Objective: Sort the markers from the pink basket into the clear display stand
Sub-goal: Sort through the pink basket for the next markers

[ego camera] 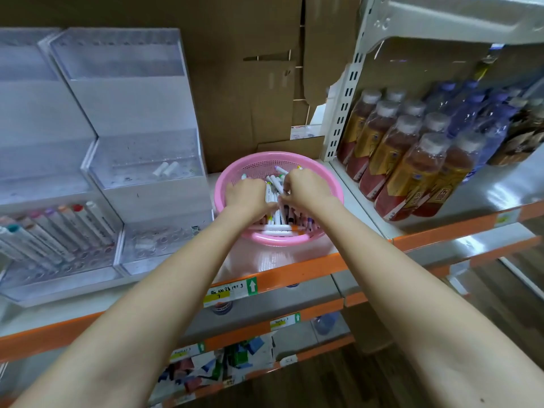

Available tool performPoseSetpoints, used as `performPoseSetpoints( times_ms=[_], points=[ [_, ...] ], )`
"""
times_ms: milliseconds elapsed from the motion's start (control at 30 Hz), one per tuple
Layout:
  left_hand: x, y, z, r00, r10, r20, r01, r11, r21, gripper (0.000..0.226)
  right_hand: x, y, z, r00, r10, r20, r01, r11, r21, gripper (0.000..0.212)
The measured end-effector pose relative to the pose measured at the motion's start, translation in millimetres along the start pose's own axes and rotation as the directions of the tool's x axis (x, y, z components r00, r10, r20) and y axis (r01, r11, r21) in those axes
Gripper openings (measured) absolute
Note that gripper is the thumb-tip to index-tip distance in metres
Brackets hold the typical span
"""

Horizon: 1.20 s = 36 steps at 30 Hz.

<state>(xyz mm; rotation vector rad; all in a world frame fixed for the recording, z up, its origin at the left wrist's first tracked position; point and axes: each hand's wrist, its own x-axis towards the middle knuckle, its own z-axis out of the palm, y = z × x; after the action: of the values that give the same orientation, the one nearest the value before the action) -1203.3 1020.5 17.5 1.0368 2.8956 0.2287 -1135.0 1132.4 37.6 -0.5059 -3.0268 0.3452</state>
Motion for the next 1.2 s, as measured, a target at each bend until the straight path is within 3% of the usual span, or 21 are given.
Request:
performPoseSetpoints(
  times_ms=[67, 167, 267, 467, 633, 667, 733, 900, 1067, 1200],
  points=[
    [0, 1, -2, 0.998, -0.035, 0.049, 0.040, 0.994, -0.100, 0.037, 1, -2, -2, 0.998, 0.058, 0.023, -0.059, 0.996, 0.067, 0.044],
    [-3, 8, -9, 0.994, -0.020, 0.104, 0.043, 0.973, -0.225, 0.034, 3, -3, 0, 0.995, 0.074, 0.062, -0.083, 0.986, 0.142, 0.023],
    [-7, 13, -15, 0.995, -0.011, 0.098, 0.037, 0.963, -0.267, 0.034, 1, -2, 1, 0.995, 0.082, 0.053, -0.091, 0.974, 0.207, 0.038],
    [-4, 2, -11, 0.986, -0.155, 0.062, 0.165, 0.836, -0.523, 0.028, 0, -2, 2, 0.975, 0.201, 0.092, -0.221, 0.896, 0.386, 0.039],
    [-9, -2, -17, 0.989, -0.141, -0.038, 0.077, 0.727, -0.682, 0.008, -10, -8, -6, 0.992, 0.122, 0.011, -0.115, 0.892, 0.438, 0.021],
    [-10, -3, -19, 0.989, -0.133, -0.063, 0.053, 0.719, -0.693, 0.021, -12, -9, -6, 0.994, 0.109, -0.017, -0.090, 0.893, 0.440, 0.010],
    [-16, -5, -27, 0.987, -0.110, -0.121, -0.006, 0.713, -0.701, 0.045, -15, -11, -8, 0.992, 0.101, -0.077, -0.054, 0.883, 0.467, 0.021],
    [-36, -11, -47, 0.965, -0.058, -0.257, -0.140, 0.716, -0.684, 0.071, -28, -24, -18, 0.986, 0.034, -0.163, 0.064, 0.824, 0.562, 0.015],
    [-64, -30, -62, 0.922, -0.027, -0.387, -0.238, 0.749, -0.618, 0.064, -38, -50, -21, 0.964, 0.005, -0.265, 0.170, 0.755, 0.634, 0.019],
    [-86, -57, -74, 0.917, -0.075, -0.392, -0.205, 0.755, -0.623, 0.053, -42, -81, -23, 0.952, -0.042, -0.303, 0.233, 0.739, 0.632, 0.019]
  ],
)
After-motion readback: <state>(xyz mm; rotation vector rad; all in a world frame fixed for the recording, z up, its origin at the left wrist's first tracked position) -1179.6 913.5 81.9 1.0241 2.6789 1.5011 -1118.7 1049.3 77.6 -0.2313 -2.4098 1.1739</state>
